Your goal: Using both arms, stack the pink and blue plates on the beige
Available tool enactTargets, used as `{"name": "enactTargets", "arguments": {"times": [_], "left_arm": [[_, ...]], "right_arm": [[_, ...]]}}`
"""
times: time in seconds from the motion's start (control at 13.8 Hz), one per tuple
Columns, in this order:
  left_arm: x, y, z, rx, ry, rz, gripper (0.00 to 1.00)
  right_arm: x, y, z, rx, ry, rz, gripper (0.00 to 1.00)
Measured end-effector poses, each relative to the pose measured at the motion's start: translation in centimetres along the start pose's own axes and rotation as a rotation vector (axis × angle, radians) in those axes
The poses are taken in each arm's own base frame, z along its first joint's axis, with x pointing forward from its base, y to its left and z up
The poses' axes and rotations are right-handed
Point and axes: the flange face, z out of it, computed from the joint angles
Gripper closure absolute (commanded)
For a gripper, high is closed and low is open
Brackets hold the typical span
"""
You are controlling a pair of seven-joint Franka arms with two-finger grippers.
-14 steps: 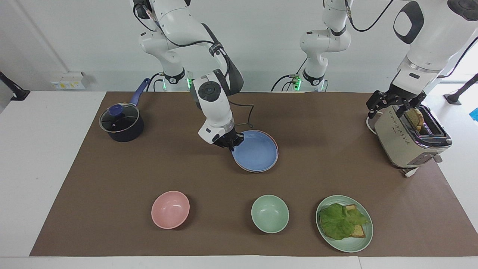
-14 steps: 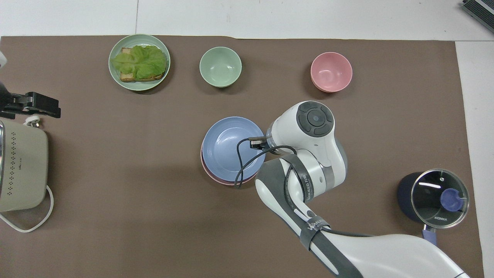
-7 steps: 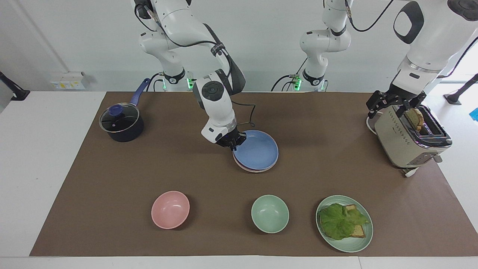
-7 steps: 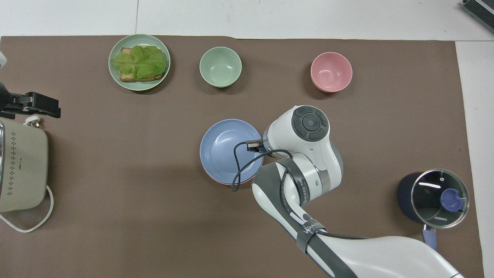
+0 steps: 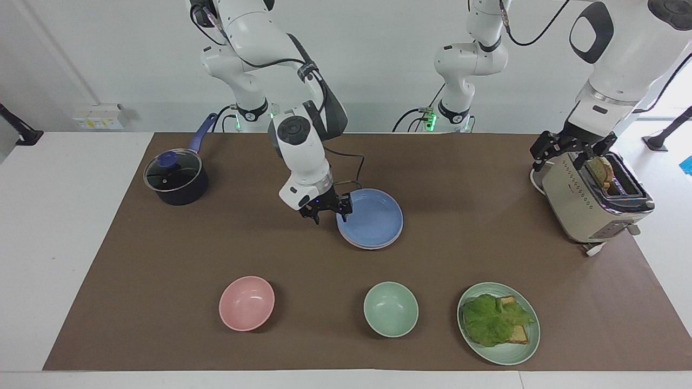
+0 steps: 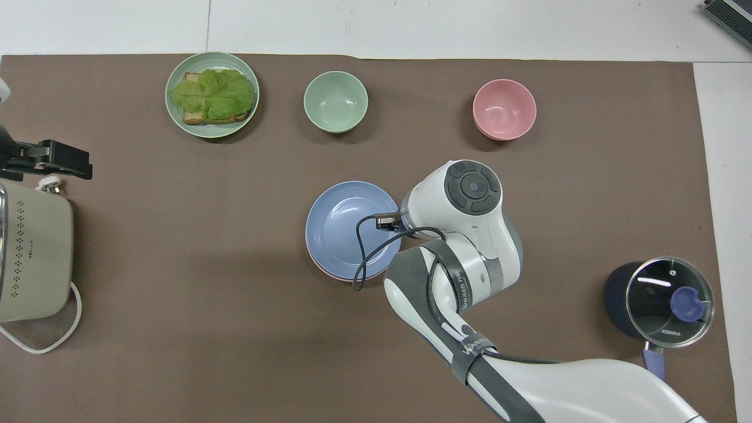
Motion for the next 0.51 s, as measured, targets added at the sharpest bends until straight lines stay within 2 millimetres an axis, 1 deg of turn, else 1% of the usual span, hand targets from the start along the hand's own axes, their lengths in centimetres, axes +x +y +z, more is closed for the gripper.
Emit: {"name": "enactTargets", "arguments": {"times": [0.22,0.44,0.51], "left_arm": [[0.0,0.0,0.0,0.0,0.0,0.0,0.0],[0.0,0.0,0.0,0.0,0.0,0.0,0.0],[0.0,0.0,0.0,0.0,0.0,0.0,0.0]], "right_arm": [[2.0,3.6,-4.2,-0.097,0.069,-0.028,0.0],[2.7,6.8,-9.2,-0.159,0.083,-0.003,0.0],[2.7,7.6,-11.0,-0.166,0.081,0.013,0.0]]}}
